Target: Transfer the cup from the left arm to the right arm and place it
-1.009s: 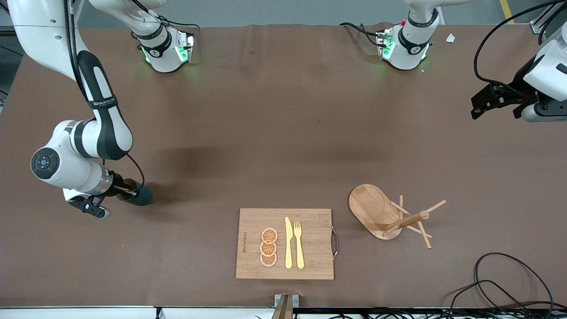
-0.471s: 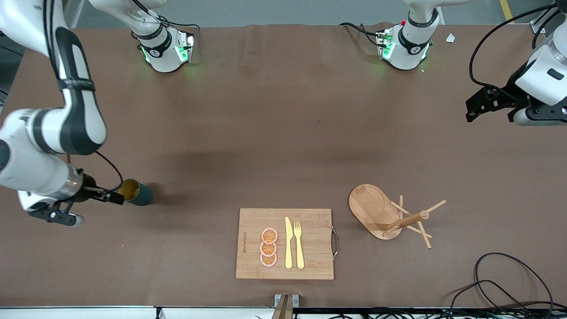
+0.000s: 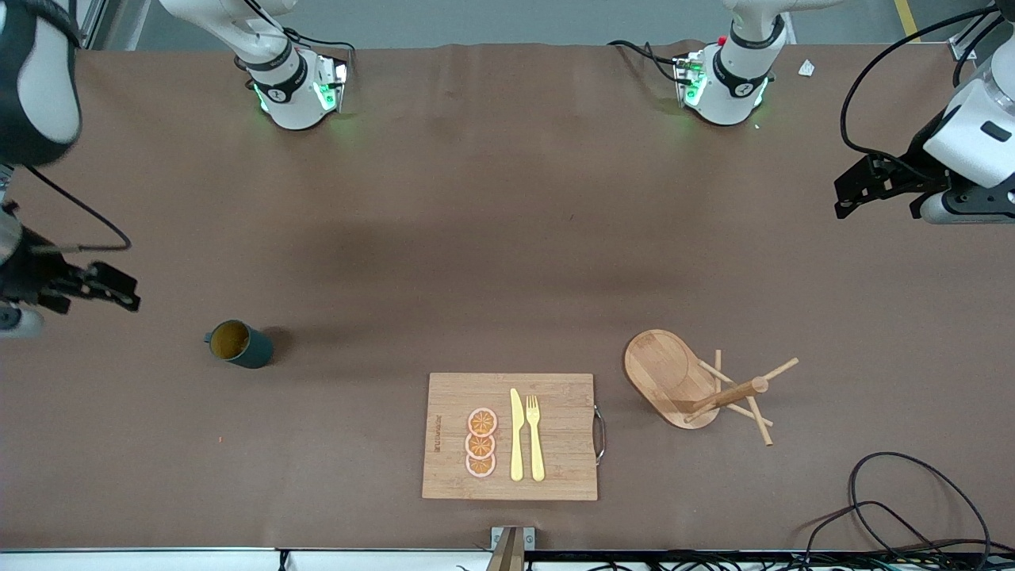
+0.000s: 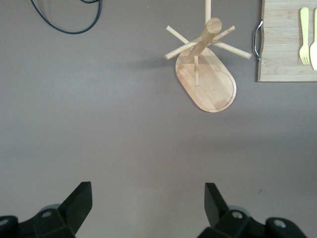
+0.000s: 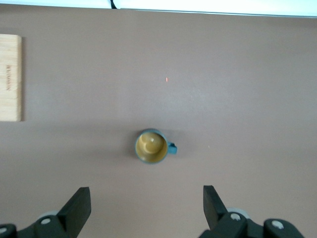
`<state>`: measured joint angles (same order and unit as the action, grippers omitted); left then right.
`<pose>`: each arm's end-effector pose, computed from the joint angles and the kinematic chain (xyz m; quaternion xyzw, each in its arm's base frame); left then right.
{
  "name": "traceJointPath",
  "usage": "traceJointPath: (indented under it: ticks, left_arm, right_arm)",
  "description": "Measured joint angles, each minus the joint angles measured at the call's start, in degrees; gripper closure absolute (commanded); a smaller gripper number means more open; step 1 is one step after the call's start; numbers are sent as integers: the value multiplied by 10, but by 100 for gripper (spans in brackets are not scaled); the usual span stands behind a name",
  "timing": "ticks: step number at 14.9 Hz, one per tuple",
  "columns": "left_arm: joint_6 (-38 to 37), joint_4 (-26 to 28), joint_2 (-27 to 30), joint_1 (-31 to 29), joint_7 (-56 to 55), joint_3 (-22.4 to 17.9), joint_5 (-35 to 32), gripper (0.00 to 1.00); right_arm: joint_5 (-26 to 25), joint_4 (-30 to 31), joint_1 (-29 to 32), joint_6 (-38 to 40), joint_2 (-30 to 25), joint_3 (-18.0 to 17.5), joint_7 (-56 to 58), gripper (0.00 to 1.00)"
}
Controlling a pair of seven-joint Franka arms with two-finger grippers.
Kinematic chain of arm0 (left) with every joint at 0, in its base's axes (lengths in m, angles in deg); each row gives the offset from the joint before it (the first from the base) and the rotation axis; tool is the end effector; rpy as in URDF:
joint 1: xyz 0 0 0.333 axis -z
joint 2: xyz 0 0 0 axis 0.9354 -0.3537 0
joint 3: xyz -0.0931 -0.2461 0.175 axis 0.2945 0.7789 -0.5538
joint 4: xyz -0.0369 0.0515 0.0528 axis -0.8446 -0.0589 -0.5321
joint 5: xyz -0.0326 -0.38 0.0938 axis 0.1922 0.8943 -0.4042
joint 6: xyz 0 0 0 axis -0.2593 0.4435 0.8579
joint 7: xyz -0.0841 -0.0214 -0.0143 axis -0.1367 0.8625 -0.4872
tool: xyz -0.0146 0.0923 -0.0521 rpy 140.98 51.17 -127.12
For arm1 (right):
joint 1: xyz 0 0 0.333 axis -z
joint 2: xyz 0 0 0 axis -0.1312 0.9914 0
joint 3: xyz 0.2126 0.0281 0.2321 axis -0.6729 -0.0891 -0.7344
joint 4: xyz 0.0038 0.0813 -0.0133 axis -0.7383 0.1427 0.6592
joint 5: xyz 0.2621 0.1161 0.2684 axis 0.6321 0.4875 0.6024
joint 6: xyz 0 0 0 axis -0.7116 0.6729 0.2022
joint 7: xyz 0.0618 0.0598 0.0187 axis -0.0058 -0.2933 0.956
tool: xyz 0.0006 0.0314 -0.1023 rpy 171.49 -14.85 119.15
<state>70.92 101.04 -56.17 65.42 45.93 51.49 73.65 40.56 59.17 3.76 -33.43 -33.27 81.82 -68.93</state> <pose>0.5497 -0.0745 0.6380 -0.9997 0.0128 -0.0187 0.0073 0.6177 -0.0154 0.5951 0.9988 0.0185 0.0437 0.0141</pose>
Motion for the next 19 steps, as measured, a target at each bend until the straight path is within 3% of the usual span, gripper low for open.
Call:
traceJointPath:
  ticks: [4,19]
  left_arm:
    - [-18,0,0,0,0,12,0,0]
    - [-28,18,25,0,20,29,-16,0]
  right_arm:
    - [-5,2,0,42,-45,0,1,0]
    - [-6,-1,1,37,-45,1,1,0]
